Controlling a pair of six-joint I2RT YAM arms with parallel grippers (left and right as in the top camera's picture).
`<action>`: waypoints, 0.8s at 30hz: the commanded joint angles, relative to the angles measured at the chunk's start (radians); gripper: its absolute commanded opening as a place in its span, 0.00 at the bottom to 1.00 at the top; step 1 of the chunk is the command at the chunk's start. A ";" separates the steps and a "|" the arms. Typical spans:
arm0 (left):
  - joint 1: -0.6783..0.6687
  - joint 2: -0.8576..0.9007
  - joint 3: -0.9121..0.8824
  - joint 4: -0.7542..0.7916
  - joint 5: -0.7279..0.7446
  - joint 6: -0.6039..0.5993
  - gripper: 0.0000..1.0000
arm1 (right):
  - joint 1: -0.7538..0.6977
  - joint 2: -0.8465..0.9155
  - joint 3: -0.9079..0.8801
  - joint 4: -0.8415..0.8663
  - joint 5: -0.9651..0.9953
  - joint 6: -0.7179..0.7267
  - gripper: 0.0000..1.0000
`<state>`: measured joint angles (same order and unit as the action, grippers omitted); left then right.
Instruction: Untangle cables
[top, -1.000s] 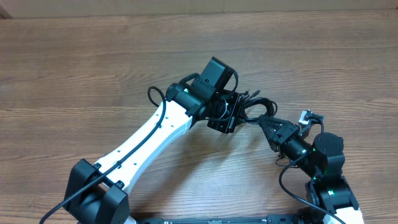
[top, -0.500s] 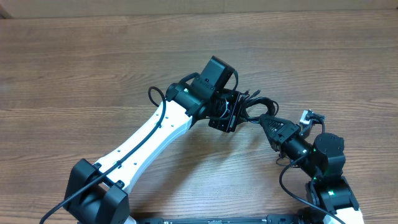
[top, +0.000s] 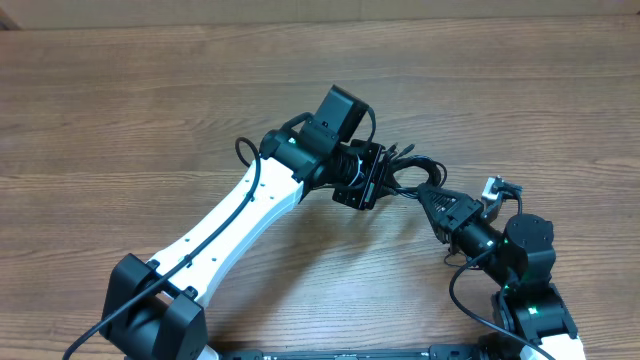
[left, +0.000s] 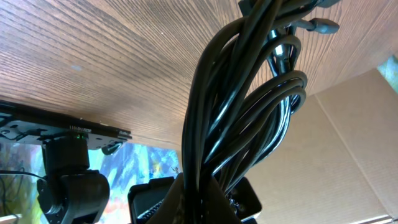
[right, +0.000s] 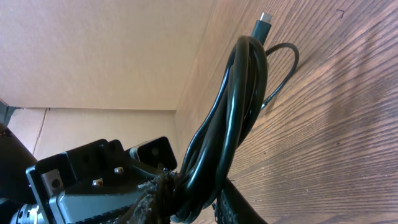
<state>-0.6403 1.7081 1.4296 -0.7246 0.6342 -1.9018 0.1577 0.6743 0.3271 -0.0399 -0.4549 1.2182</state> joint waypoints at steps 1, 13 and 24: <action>0.001 -0.021 0.022 0.022 0.096 0.048 0.05 | 0.006 0.002 0.014 -0.017 -0.010 -0.018 0.22; 0.000 -0.021 0.022 0.022 0.127 0.061 0.09 | 0.006 0.002 0.014 -0.017 -0.010 -0.019 0.22; 0.005 -0.021 0.022 0.016 0.179 0.062 0.04 | 0.006 0.002 0.014 -0.017 -0.010 -0.019 0.23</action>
<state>-0.6273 1.7081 1.4296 -0.7250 0.6926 -1.8561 0.1577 0.6743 0.3271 -0.0471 -0.4530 1.2186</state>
